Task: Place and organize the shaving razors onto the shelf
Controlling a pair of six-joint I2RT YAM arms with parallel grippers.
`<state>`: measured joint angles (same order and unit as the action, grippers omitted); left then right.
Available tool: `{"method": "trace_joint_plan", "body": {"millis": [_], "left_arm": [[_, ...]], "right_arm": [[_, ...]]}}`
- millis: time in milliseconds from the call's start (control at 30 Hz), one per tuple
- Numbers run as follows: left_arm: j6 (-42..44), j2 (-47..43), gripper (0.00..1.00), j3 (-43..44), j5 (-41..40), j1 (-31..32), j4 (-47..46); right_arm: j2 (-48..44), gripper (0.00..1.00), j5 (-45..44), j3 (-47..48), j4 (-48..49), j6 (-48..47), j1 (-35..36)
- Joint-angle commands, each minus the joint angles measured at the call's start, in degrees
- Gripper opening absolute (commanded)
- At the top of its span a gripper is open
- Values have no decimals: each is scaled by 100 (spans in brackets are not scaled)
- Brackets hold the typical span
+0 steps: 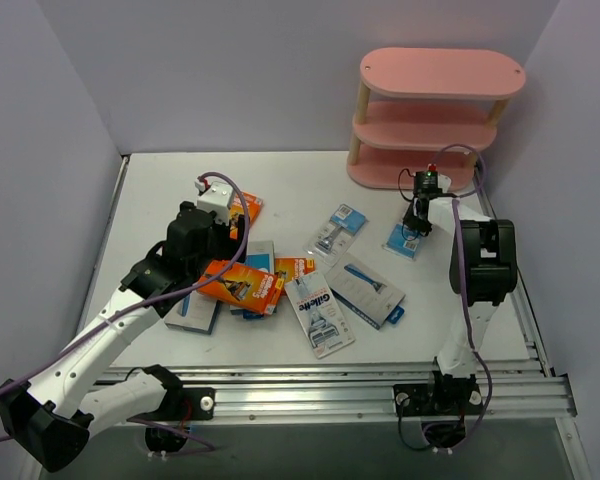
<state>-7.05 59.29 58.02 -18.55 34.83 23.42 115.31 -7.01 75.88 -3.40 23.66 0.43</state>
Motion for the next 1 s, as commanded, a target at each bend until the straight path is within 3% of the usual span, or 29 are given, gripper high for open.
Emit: {"method": "trace_joint_plan", "body": {"millis": [0,200,433,667,967], "left_arm": [[-16,-22,94,271,79,6,-101],[-16,-40,94,263,114,6,-110],[-33,-49,94,236,263,24,-136],[-183,13,94,245,720,68,-171],[-709,267,94,394,1344,7,-197]], "right_arm": [[-104,0,138,-213,-99,-11,-16],[-974,0,366,-468,-310,51,-16],[-2615,0,656,-1127,-434,42,264],[-3830,0,1165,-2181,-57,-54,1405],[-4999,0,824,-2903,278,-292,3103]]}}
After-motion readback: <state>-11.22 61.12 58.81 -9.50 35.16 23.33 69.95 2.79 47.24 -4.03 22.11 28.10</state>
